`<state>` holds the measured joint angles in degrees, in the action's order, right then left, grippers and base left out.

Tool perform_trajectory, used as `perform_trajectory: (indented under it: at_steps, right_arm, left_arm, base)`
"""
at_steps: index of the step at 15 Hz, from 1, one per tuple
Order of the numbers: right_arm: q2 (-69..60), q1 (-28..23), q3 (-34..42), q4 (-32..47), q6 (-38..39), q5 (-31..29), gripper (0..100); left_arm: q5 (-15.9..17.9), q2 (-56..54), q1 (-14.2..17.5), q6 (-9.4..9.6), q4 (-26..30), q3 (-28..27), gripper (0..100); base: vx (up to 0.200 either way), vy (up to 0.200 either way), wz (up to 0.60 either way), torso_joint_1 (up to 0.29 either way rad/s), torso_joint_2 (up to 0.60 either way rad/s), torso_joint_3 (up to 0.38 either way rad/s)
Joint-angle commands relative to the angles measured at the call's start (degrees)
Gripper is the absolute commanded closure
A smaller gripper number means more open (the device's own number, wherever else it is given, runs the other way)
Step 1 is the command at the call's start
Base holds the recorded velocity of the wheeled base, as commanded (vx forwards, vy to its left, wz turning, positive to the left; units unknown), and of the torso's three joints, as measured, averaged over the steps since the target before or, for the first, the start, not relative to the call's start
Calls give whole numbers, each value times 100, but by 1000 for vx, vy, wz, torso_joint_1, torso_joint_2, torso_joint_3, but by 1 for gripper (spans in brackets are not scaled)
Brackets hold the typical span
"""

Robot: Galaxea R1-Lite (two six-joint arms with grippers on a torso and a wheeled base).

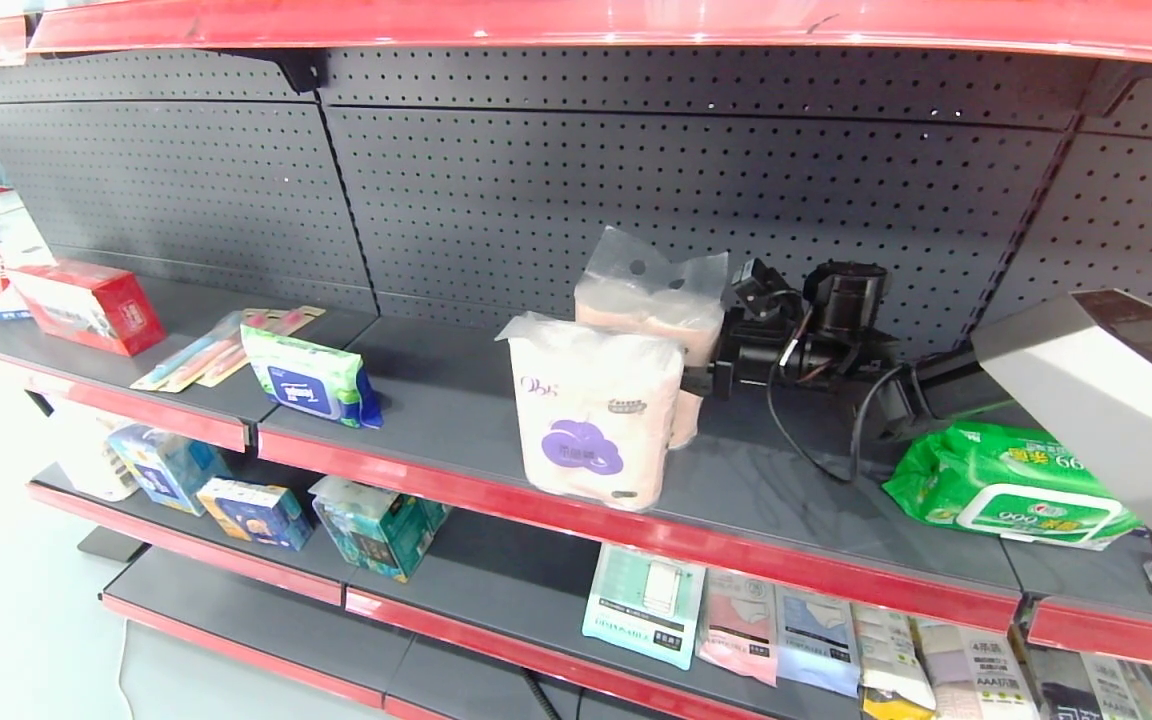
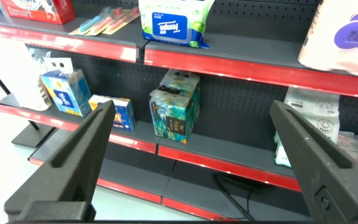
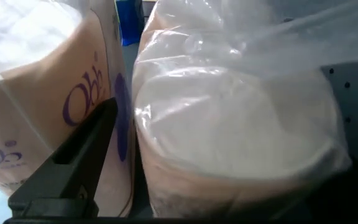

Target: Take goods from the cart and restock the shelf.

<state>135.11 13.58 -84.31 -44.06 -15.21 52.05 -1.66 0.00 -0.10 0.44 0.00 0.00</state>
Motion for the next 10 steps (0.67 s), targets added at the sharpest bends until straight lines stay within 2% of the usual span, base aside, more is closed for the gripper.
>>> perform_trajectory:
  at_steps: [1,10]
  right_arm:
    - [-143,-40,143,2,1,-2,0]
    - [-521,-488,1031,90,-17,-73,0]
  left_arm:
    - [-1,0,1,0,0,0,0]
    - [-1,0,1,0,0,0,0]
  base:
    - [0,0,0,0,0,0]
    - [0,0,0,0,0,0]
